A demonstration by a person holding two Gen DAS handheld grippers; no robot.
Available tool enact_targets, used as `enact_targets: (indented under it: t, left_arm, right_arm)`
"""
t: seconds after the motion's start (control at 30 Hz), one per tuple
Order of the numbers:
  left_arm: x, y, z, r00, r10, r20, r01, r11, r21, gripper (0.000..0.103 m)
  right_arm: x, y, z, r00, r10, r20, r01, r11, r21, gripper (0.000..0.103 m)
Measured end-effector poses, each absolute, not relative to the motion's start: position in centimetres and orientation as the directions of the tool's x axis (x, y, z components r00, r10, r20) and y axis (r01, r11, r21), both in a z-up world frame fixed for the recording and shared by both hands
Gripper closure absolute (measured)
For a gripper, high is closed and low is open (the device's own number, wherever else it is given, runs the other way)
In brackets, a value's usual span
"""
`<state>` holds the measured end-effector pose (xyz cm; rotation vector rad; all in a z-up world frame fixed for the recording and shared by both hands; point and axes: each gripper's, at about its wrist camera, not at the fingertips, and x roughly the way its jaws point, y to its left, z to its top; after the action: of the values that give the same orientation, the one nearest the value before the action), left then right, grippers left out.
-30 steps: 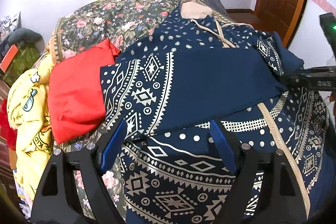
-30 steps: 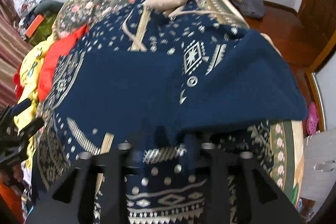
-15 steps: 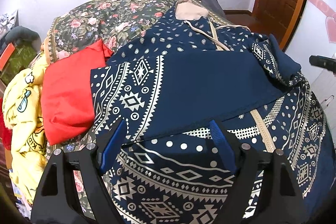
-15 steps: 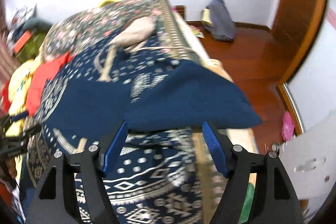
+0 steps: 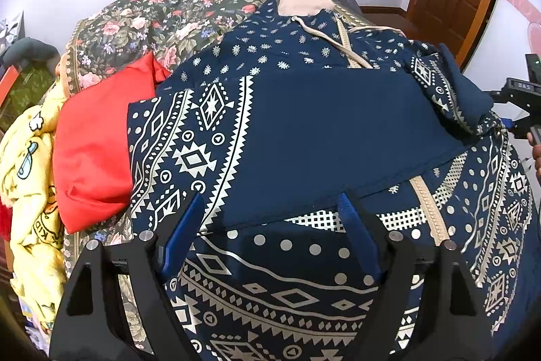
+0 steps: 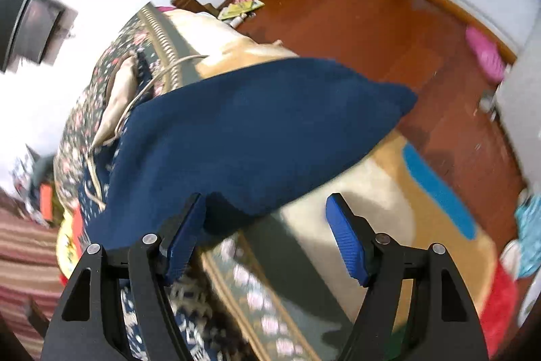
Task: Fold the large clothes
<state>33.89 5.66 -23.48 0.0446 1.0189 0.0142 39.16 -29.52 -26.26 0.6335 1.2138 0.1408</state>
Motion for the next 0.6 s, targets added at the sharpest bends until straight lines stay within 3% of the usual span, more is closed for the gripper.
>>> enact_targets:
  t: [0.1,0.2,0.23,0.27,0.3,0.43,0.6]
  left_arm:
    - [34.1,5.9,-23.8,0.519,0.033,-0.854,0.000,0.999,0.038,0.022]
    - [34.1,6.2,-24.0,0.516,0.036,-0.856,-0.010,0.999,0.036,0.022]
    - [34.0,6.3,-24.0,0.516,0.036,-0.856,-0.012,0.999,0.035,0.022]
    - [34.0,6.4,-24.0,0.517,0.038,-0.855,-0.014,0.999,0.035,0.022]
    - [33.9,6.6,-23.9,0.520,0.040,-0.853,-0.017,0.999,0.036,0.022]
    - [33.4,7.2,-23.5,0.531,0.041,-0.847,-0.023,0.999,0.035,0.022]
    - [32.5,7.8,-22.4,0.558,0.038,-0.829,-0.030,0.999,0.026,0.022]
  right_arm:
    - [40.0,-29.1,-25.9,0.397,0.393,-0.829,0.218,0.838,0.501,0.035]
    - [41.0,-28.2,-25.4,0.414,0.325,-0.850,0.182,0.886,0.427,0.052]
    - [41.2,-28.2,-25.2,0.419,0.313,-0.852,0.171,0.894,0.413,0.068]
    - [41.5,-28.0,-24.8,0.418,0.306,-0.855,0.159,0.903,0.400,0.090]
    - [41.6,-27.6,-24.2,0.415,0.306,-0.857,0.142,0.908,0.394,0.096]
    - [41.0,-24.6,-19.4,0.511,0.221,-0.831,0.021,0.963,0.269,0.097]
    - [39.1,-20.3,-12.4,0.605,0.287,-0.743,-0.147,0.957,0.250,0.097]
